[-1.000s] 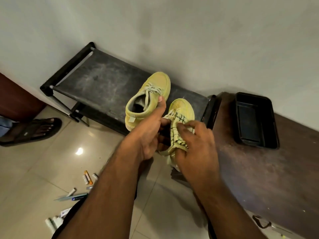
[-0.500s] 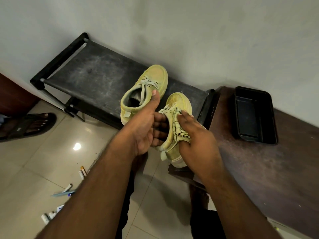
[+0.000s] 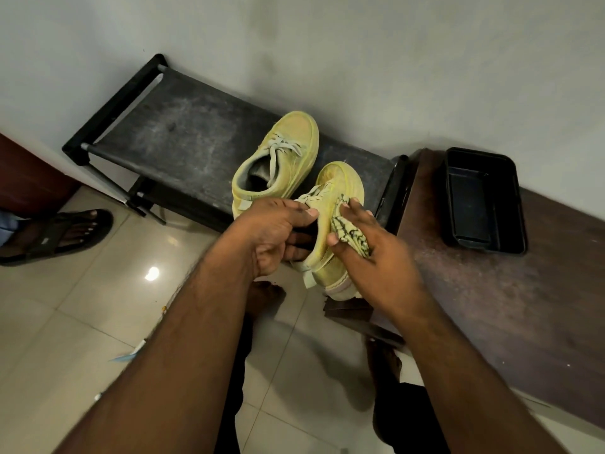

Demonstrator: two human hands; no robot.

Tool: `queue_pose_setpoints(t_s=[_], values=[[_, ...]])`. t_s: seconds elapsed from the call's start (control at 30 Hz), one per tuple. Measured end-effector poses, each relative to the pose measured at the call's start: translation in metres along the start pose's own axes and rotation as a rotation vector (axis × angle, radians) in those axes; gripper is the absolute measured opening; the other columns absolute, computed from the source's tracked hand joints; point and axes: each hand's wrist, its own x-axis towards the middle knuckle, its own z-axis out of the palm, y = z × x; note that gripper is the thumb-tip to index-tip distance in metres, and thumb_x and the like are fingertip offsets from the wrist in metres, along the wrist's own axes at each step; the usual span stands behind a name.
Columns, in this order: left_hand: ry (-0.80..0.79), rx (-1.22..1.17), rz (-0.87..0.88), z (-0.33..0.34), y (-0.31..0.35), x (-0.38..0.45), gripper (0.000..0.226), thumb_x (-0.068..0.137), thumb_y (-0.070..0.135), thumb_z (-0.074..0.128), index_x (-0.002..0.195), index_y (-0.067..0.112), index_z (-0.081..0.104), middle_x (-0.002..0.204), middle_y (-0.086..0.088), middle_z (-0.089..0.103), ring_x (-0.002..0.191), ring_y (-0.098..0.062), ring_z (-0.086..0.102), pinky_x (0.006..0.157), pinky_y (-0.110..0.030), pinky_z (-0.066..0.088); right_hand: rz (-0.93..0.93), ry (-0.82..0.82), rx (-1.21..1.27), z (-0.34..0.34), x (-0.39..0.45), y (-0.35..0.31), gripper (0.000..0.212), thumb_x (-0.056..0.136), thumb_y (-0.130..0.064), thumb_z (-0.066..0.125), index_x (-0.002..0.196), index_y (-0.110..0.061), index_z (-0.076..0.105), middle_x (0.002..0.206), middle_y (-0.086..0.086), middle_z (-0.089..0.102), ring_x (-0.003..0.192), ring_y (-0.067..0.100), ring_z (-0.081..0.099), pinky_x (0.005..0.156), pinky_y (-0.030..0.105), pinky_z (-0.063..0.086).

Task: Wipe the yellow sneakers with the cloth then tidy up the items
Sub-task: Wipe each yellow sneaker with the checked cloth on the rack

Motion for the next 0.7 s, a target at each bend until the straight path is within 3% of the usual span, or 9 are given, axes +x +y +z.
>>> queue_pose_setpoints(t_s=[0.07,0.17,0.3,0.43,0.5,0.6,0.7], values=[[0.018,0.009,-0.006,-0.001,0.003,-0.001,0.009,0.094,0.006,0.057,0.095,0.002,0.065,0.079,-0.012,0.070,0.062,-0.022,0.070,0.050,-0.033,0.057,-0.090,-0.052,0.000,-0.002,-0.016,-0.002,0.053,0.089,-0.038,0.060,0.139,-0.030,0.045,0.149,-0.020,0.028,0.142,0.001,0.017,0.112,0.023,0.018],[0.073,0.041,0.019,-0.003,0.005,-0.001,0.004,0.089,0.005,0.063,0.092,0.002,0.065,0.069,-0.009,0.070,0.055,-0.019,0.069,0.047,-0.031,0.055,-0.196,-0.123,-0.076,-0.008,-0.026,0.005,0.057,0.083,-0.027,0.059,0.138,-0.032,0.044,0.147,-0.022,0.029,0.143,0.004,0.017,0.116,0.032,0.019],[0.151,0.187,0.105,-0.008,0.006,0.002,0.012,0.082,0.007,0.073,0.090,-0.001,0.068,0.066,-0.008,0.069,0.048,-0.014,0.062,0.048,-0.027,0.055,-0.068,-0.064,-0.216,-0.010,-0.001,0.010,0.064,0.086,-0.012,0.061,0.142,-0.032,0.038,0.152,-0.016,0.025,0.144,0.014,0.013,0.117,0.047,0.019],[0.169,0.180,0.103,-0.007,0.006,0.002,0.015,0.079,0.007,0.075,0.090,-0.002,0.068,0.066,-0.010,0.070,0.053,-0.019,0.065,0.054,-0.031,0.058,-0.168,-0.075,-0.139,-0.005,-0.013,0.001,0.061,0.084,-0.010,0.064,0.139,-0.026,0.044,0.148,-0.018,0.030,0.143,0.007,0.020,0.116,0.034,0.021],[0.163,0.164,0.084,-0.008,0.006,0.002,0.014,0.080,0.007,0.075,0.090,-0.001,0.068,0.068,-0.012,0.071,0.057,-0.022,0.068,0.057,-0.035,0.059,-0.239,-0.093,-0.173,-0.006,-0.019,0.003,0.061,0.083,-0.014,0.063,0.139,-0.028,0.045,0.147,-0.020,0.030,0.142,0.006,0.020,0.115,0.036,0.021],[0.146,0.143,0.057,-0.009,0.006,0.001,0.014,0.082,0.005,0.072,0.092,-0.002,0.067,0.072,-0.014,0.072,0.058,-0.022,0.070,0.055,-0.035,0.059,-0.113,-0.056,-0.140,-0.008,-0.005,0.009,0.058,0.086,-0.012,0.062,0.138,-0.031,0.046,0.147,-0.021,0.030,0.142,0.007,0.019,0.117,0.041,0.021],[0.135,0.110,0.031,-0.009,0.006,-0.002,0.009,0.086,0.002,0.066,0.094,-0.003,0.064,0.071,-0.014,0.071,0.056,-0.023,0.070,0.049,-0.035,0.058,-0.063,-0.038,-0.031,-0.001,-0.012,0.005,0.056,0.086,-0.012,0.064,0.136,-0.032,0.048,0.147,-0.024,0.033,0.142,0.002,0.019,0.118,0.037,0.021]])
